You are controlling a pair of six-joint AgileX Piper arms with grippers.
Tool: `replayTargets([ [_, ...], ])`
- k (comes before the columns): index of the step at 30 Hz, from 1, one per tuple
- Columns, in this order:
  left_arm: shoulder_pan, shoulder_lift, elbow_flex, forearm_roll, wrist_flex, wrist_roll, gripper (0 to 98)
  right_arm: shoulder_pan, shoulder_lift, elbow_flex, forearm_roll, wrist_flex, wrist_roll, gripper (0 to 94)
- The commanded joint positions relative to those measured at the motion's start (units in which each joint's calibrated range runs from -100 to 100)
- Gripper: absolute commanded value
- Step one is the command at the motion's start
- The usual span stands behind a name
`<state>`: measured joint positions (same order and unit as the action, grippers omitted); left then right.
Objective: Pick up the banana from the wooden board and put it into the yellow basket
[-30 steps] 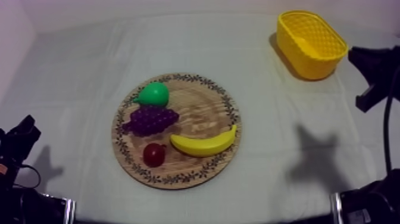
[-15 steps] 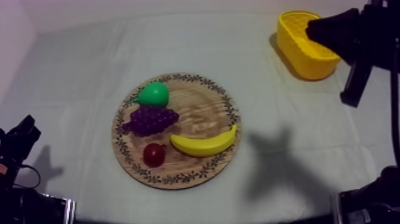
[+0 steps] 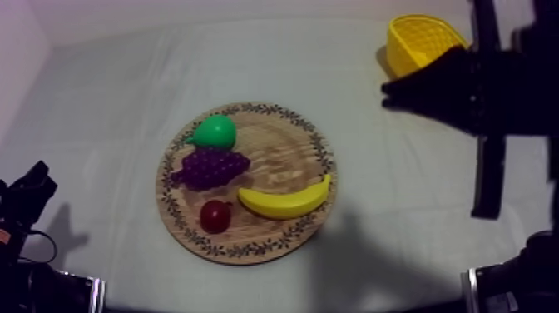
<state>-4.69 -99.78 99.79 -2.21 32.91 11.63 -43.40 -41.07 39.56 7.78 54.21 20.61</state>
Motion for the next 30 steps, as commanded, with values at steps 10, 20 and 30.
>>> replayTargets([
  [10,0.0,0.0,0.0,0.03,0.0,0.0,0.1,-2.7,8.0,2.4,0.1,1.4,2.1,3.3],
  [20,0.0,0.0,0.0,0.03,0.0,0.0,0.1,-2.4,13.9,0.9,-0.9,3.7,4.1,3.3],
  [30,0.0,0.0,0.0,0.03,0.0,0.0,0.1,-2.1,16.7,0.6,-0.8,4.2,4.0,3.3],
])
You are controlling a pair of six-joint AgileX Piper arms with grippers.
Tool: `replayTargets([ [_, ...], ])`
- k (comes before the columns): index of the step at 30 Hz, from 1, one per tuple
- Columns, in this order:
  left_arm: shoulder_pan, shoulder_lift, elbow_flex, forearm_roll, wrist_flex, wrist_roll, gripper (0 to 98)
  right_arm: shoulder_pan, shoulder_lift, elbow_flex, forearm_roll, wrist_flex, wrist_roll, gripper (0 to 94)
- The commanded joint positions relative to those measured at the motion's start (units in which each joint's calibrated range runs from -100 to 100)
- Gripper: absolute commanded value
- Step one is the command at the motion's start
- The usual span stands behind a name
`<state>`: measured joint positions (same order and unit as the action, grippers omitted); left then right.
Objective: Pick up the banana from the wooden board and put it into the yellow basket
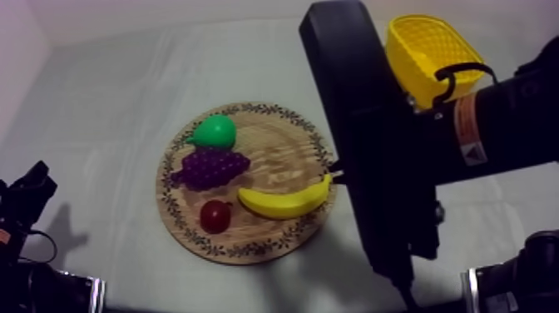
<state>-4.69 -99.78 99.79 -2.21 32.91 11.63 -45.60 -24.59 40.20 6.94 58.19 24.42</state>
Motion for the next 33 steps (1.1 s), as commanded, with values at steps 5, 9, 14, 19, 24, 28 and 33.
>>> replayTargets([
  [5,0.0,0.0,0.0,0.03,0.0,0.0,0.1,0.7,1.6,-0.1,0.1,0.8,-0.3,3.3],
  [9,0.0,0.0,0.0,0.03,0.0,0.0,0.1,0.8,2.4,-0.1,0.5,1.6,-0.7,3.3],
  [14,0.0,0.0,0.0,0.03,0.0,0.0,0.1,1.0,2.9,-0.4,1.0,2.0,-1.3,3.3],
  [19,0.0,0.0,0.0,0.03,0.0,0.0,0.1,0.2,3.6,-1.1,1.4,3.1,-2.1,3.3],
  [24,0.0,0.0,0.0,0.03,0.0,0.0,0.1,-0.9,3.9,-1.5,1.5,3.8,-2.9,3.4],
  [28,0.0,0.0,0.0,0.03,0.0,0.0,0.1,-1.4,4.0,-1.6,1.5,4.0,-3.1,3.5],
  [33,0.0,0.0,0.0,0.03,0.0,0.0,0.1,-1.6,4.0,-1.8,1.6,4.3,-3.3,3.6],
])
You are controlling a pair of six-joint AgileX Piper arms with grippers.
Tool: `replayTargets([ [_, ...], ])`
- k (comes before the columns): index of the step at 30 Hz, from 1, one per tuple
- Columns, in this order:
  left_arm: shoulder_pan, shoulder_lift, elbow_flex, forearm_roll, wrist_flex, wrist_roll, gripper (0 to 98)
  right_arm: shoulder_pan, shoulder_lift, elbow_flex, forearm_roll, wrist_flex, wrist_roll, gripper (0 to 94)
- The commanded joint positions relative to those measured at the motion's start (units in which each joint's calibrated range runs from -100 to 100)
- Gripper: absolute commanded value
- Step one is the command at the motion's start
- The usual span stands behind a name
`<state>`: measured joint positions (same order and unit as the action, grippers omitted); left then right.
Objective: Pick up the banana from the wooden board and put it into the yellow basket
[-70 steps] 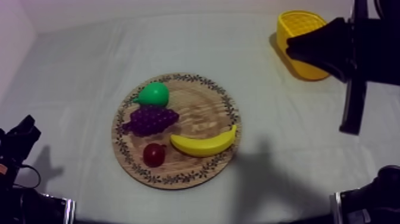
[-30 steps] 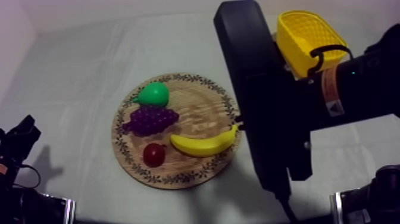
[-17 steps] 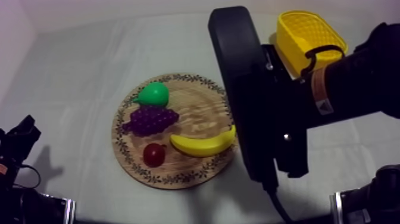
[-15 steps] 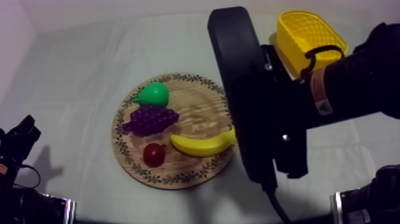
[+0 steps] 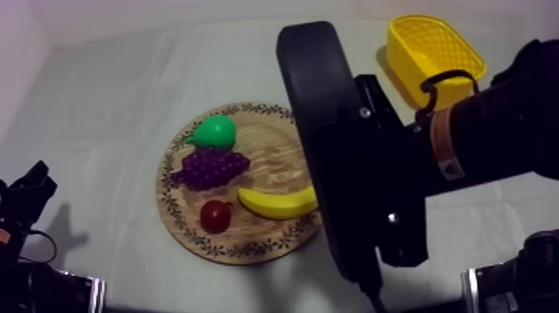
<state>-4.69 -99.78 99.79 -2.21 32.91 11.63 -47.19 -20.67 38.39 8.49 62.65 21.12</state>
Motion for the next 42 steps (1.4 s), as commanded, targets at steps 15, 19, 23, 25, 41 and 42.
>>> replayTargets([
  [15,0.0,0.0,0.0,0.03,0.0,0.0,0.1,-0.9,1.8,-3.2,0.5,3.2,0.2,3.4],
  [19,0.0,0.0,0.0,0.03,0.0,0.0,0.1,-1.1,2.5,-5.6,0.7,5.9,0.9,3.4],
  [23,0.0,0.0,0.0,0.03,0.0,0.0,0.1,-1.3,2.1,-5.8,0.5,7.2,1.2,3.4],
  [25,0.0,0.0,0.0,0.03,0.0,0.0,0.1,-1.5,1.8,-5.2,0.4,7.4,1.2,3.4],
  [41,0.0,0.0,0.0,0.03,0.0,0.0,0.1,-2.2,1.4,-3.4,1.1,6.9,0.1,24.3],
  [42,0.0,0.0,0.0,0.03,0.0,0.0,0.1,-2.1,1.3,-3.1,1.0,6.6,0.0,33.6],
])
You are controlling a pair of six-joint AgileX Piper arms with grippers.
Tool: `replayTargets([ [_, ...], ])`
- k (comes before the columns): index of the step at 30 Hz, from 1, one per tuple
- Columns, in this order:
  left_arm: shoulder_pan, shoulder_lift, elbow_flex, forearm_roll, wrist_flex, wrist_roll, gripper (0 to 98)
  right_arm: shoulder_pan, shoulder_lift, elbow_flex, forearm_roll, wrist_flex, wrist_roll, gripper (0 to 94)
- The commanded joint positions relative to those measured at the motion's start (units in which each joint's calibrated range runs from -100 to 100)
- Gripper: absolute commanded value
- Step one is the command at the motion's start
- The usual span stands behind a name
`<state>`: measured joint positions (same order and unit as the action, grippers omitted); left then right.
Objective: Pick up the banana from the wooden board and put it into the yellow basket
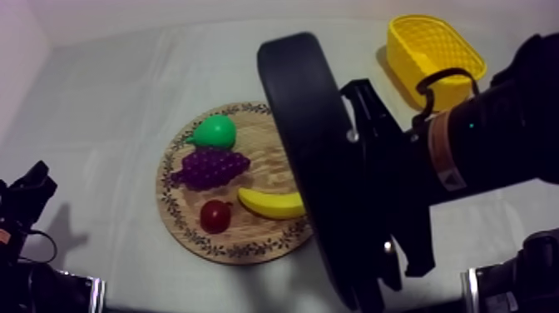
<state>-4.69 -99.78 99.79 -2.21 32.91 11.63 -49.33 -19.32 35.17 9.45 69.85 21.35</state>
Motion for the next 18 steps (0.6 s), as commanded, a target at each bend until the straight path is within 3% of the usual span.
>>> replayTargets([
  [1,0.0,0.0,0.0,0.03,0.0,0.0,0.1,0.2,-0.1,0.3,-0.1,-0.8,-0.1,41.1],
  [4,0.0,0.0,0.0,0.03,0.0,0.0,0.1,0.4,-0.2,0.5,-0.5,-1.0,0.4,56.4],
  [8,0.0,0.0,0.0,0.03,0.0,0.0,0.1,0.6,-0.5,0.2,-1.0,-0.9,1.1,66.5],
  [18,0.0,0.0,0.0,0.03,0.0,0.0,0.1,0.9,-0.9,0.0,-0.8,-2.5,1.6,69.6],
])
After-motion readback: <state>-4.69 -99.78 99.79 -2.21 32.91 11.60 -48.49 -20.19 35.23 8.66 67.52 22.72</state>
